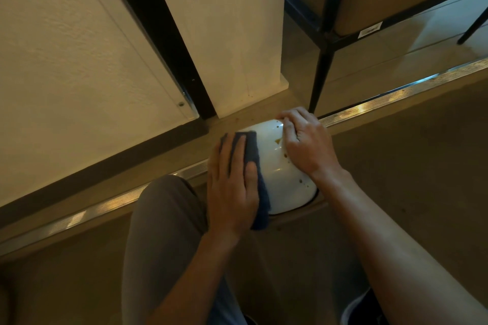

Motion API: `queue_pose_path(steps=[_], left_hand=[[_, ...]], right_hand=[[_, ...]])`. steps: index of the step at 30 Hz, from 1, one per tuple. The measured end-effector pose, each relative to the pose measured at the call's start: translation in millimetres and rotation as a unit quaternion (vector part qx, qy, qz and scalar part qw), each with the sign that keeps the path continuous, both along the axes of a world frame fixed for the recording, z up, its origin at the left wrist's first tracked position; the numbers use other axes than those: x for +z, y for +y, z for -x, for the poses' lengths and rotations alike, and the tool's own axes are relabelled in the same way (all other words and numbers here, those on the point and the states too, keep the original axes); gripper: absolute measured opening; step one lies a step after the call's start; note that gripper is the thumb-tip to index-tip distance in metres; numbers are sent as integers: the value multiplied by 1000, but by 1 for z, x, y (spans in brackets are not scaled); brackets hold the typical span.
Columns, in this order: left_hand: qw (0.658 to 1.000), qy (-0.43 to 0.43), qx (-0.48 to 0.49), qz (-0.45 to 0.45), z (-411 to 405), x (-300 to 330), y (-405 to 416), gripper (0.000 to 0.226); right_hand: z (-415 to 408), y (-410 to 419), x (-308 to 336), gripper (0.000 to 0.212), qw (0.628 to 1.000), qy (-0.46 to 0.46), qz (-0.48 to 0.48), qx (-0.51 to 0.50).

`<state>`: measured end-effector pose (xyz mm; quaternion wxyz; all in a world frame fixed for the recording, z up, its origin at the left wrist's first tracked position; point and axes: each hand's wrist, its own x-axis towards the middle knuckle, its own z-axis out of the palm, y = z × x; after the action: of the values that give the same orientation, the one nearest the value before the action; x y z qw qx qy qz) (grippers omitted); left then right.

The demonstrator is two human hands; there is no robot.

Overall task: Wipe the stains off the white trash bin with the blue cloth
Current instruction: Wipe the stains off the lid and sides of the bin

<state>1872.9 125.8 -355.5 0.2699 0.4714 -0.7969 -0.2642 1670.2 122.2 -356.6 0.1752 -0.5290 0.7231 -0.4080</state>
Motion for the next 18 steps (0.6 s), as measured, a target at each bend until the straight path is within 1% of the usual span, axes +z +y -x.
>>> queue_pose_path(steps=[2, 3, 4, 5, 6, 7, 8, 10, 11, 12, 14, 15, 17, 18], left_hand=[[991, 75, 43, -98, 11, 12, -33, 33], [982, 78, 65, -157, 19, 18, -55, 26], [975, 44, 76, -203, 29, 26, -75, 26], [970, -8, 76, -229, 36, 32, -89, 28], [969, -47, 73, -231, 42, 35, -96, 30], [973, -63, 68, -210, 46, 37, -97, 30], [980, -53, 66, -178, 46, 38, -90, 29], [991, 24, 67, -116, 36, 27, -60, 28], [990, 71, 69, -100, 28, 21, -41, 30], [988, 101, 72, -93, 20, 15, -21, 38], [985, 112, 82, -98, 9, 5, 10, 54], [985, 107, 85, -103, 7, 2, 17, 58], [981, 129, 88, -117, 9, 2, 9, 54], [975, 151, 94, -132, 13, 6, -4, 45]], right_hand=[[-2, 0, 1, 38, 1000, -3, 3, -1], [-2, 0, 2, 38, 1000, -2, 4, -4], [-3, 0, 2, 39, 1000, -2, 4, -8], [-4, 0, 3, 39, 1000, 0, 3, -11], [-5, 0, 4, 40, 1000, 3, 2, -13], [-6, -1, 4, 41, 1000, 8, 1, -17], [-6, -1, 5, 42, 1000, 11, -1, -19], [-6, -1, 4, 43, 1000, 9, -8, -18], [-6, 0, 4, 43, 1000, 7, -9, -17], [-5, -1, 4, 43, 1000, 4, -10, -16], [-5, -1, 6, 41, 1000, 0, -9, -13], [-5, 0, 6, 39, 1000, -1, -8, -12], [-5, 1, 7, 37, 1000, -9, -2, -8], [-4, 2, 8, 36, 1000, -14, 1, -6]])
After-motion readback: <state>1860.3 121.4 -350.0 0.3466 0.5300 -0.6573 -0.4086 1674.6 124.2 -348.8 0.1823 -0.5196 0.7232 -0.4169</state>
